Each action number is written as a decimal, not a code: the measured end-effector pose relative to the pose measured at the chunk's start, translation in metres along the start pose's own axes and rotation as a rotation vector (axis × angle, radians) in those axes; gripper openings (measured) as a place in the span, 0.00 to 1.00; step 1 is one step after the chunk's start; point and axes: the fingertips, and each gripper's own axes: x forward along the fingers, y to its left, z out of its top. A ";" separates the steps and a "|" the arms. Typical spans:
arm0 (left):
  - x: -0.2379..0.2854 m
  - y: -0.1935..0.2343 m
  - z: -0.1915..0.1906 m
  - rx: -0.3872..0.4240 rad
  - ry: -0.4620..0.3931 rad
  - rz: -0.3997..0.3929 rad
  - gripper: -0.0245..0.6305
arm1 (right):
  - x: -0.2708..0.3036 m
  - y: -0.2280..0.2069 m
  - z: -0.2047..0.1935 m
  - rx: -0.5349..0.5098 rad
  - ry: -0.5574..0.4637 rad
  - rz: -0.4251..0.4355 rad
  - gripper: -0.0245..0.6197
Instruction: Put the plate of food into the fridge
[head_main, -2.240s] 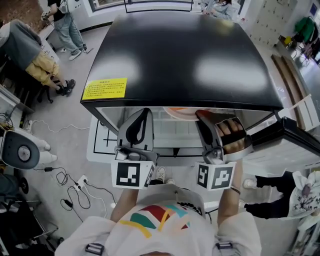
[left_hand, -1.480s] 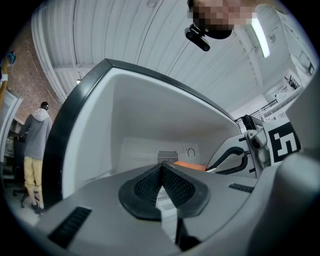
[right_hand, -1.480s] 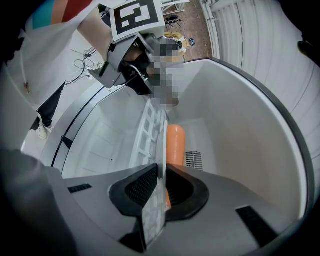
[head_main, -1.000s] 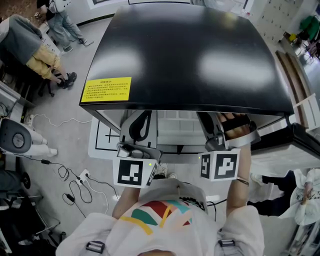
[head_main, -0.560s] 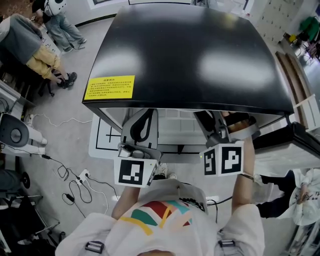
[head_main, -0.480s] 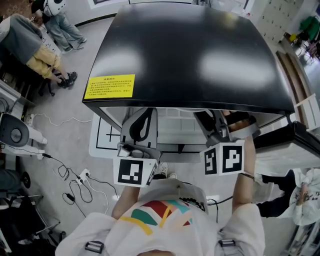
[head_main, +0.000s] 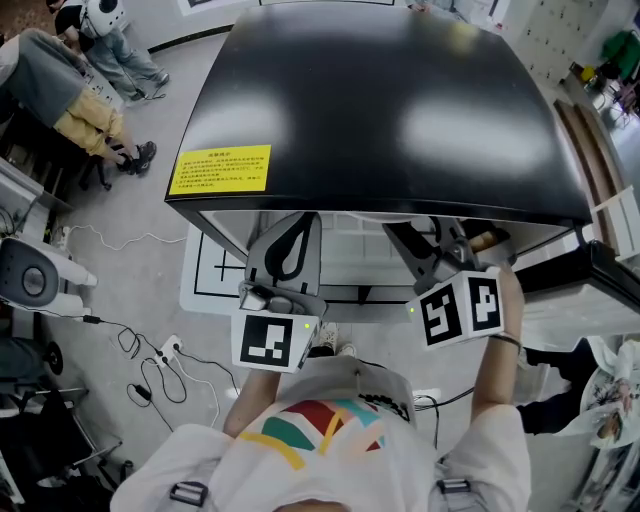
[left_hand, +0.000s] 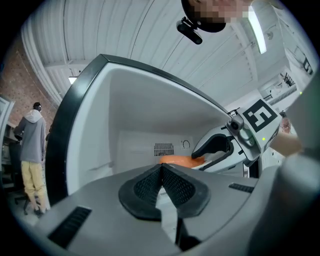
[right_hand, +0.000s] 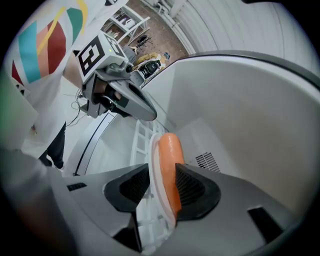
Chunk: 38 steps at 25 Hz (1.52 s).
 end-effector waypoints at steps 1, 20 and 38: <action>0.000 0.000 0.000 -0.008 0.002 -0.003 0.05 | -0.001 -0.001 0.000 0.010 -0.004 -0.005 0.25; -0.001 0.000 -0.001 -0.045 -0.004 -0.017 0.05 | -0.009 -0.004 0.004 0.226 -0.163 0.073 0.39; 0.003 -0.010 0.013 -0.053 -0.042 -0.048 0.05 | -0.048 -0.016 0.028 0.427 -0.381 -0.004 0.40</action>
